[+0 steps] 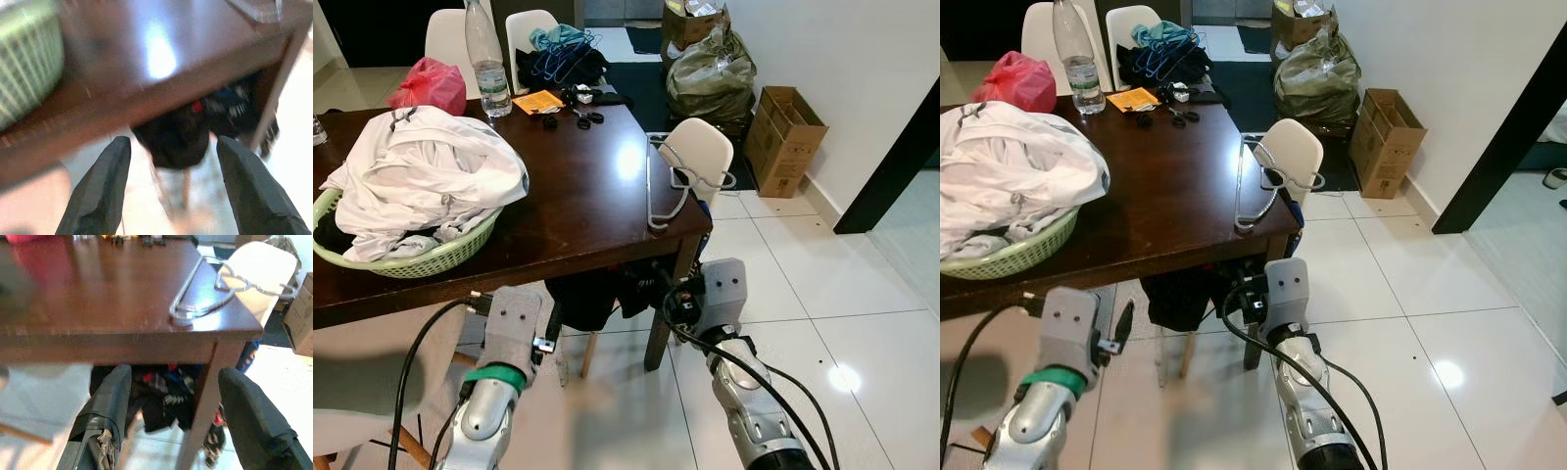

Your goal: Hang hanger

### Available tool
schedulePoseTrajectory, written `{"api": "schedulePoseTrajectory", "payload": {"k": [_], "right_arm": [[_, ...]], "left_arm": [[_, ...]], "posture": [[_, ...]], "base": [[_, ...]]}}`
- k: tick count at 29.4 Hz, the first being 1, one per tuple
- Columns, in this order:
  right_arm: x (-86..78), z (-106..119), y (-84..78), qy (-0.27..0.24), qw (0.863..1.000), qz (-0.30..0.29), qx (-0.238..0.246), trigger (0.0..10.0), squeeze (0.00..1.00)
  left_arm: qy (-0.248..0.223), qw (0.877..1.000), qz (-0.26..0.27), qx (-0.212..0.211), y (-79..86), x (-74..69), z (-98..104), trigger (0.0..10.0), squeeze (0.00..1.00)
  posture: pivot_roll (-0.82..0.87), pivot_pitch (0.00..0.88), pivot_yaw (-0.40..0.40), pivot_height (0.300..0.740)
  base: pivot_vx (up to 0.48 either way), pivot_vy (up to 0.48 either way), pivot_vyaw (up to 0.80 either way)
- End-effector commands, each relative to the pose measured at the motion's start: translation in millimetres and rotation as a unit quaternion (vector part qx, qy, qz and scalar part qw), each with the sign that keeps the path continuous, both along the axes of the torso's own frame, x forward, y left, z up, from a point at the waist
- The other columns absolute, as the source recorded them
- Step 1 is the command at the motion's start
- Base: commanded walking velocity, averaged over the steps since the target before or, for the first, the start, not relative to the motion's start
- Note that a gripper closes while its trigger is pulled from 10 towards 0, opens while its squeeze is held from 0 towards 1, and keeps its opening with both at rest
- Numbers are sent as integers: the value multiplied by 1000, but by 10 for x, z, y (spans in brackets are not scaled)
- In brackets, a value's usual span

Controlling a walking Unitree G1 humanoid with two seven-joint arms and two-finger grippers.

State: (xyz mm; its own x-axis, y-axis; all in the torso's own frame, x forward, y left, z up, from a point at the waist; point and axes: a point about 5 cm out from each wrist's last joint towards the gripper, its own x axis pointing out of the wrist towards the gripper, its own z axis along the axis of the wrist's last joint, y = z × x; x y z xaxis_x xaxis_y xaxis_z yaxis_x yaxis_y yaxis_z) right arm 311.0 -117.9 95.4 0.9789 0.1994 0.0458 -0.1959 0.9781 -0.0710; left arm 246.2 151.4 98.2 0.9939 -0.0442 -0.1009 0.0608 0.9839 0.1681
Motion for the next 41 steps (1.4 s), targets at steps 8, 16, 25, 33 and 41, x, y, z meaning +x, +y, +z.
{"api": "schedulePoseTrajectory", "payload": {"k": [8, 16, 25, 33, 41], "right_arm": [[-336, -452, -176, 74, 996, 1, -42, 10000, 0], [-402, -430, -104, 75, 997, -1, -8, 10000, 0], [-411, -237, -146, 39, 998, 43, -27, 10000, 0], [151, 322, -318, -54, 996, -65, 11, 10000, 0], [73, 358, -79, -59, 997, -29, 29, 10000, 0]], "left_arm": [[38, 998, -23, 48, 113, -197, -164, 10000, 0], [-9, 999, -24, 48, 12, -108, -12, 10000, 0], [-31, 998, -32, 47, -20, 0, 136, 10000, 0], [-60, 997, 8, 55, 141, 134, 248, 10000, 0], [-82, 996, 28, 31, 66, 154, 345, 10000, 0]], "posture": [[47, 18, 33, 740], [19, 11, 52, 740], [20, 0, 90, 740], [33, 0, 46, 740], [19, 0, 31, 740]], "base": [[0, 0, 0], [0, 0, 0], [0, 0, 0], [0, 0, 0], [0, 0, 0]]}}
